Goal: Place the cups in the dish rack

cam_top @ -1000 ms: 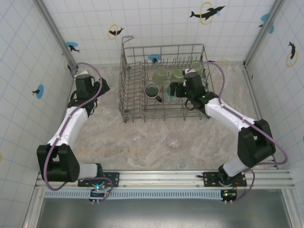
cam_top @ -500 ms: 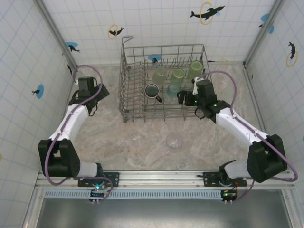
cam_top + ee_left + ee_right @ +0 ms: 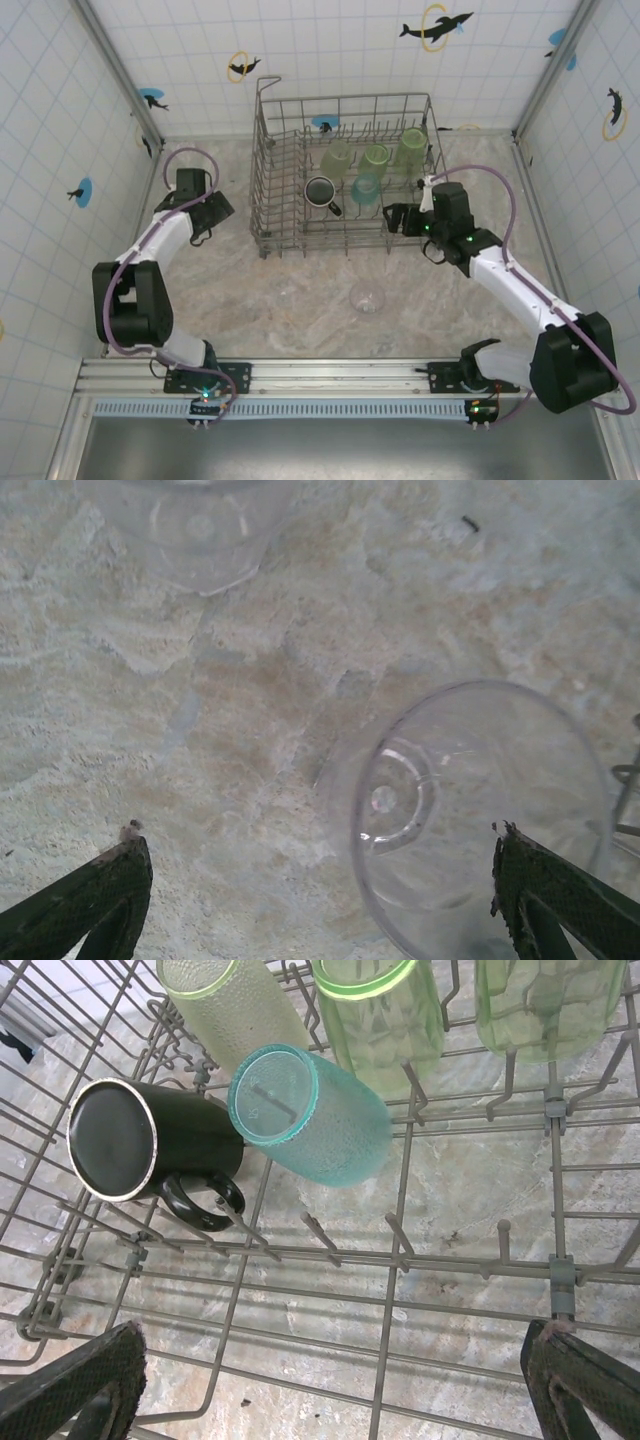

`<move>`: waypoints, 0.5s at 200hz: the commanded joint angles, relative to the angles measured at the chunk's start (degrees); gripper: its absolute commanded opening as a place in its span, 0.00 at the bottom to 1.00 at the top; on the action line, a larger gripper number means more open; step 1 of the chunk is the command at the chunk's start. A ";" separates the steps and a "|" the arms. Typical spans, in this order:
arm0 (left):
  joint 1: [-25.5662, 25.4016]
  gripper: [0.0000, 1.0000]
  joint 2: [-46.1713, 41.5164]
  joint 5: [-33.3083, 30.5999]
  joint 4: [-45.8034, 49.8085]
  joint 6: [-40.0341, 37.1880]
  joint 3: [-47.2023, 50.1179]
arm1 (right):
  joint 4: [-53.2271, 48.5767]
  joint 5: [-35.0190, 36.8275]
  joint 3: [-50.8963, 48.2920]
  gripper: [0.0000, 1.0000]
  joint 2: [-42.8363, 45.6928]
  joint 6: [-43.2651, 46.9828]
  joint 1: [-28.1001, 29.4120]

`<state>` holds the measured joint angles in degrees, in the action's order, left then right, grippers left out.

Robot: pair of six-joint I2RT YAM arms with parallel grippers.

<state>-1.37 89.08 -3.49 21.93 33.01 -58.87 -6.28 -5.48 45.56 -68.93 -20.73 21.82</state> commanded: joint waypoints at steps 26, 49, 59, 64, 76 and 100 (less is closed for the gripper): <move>0.46 0.88 2.07 -0.81 0.79 0.82 -0.54 | -1.51 -2.07 -2.24 1.00 1.09 -1.04 -1.07; 0.41 0.85 2.73 -0.43 -0.12 1.09 -0.46 | -1.63 -2.09 -1.87 1.00 0.76 -1.35 -1.09; 0.41 0.83 3.22 -0.21 -0.14 1.06 -0.78 | -1.35 -1.94 -2.12 1.00 0.89 -1.59 -1.07; 0.41 0.82 3.55 -0.15 -0.14 1.08 -0.96 | -1.17 -1.91 -2.27 1.00 0.88 -1.70 -1.08; 0.47 0.78 4.12 0.04 -0.16 0.99 -1.35 | -0.89 -1.85 -2.58 1.00 1.04 -1.84 -1.07; 0.55 0.73 4.70 0.51 -0.29 1.08 -1.76 | -0.97 -1.68 -2.76 1.00 1.00 -1.88 -1.13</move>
<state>-1.37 92.79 -3.42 21.80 33.50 -58.96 -5.67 -6.57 44.93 -68.27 -21.23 20.95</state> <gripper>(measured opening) 0.739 0.995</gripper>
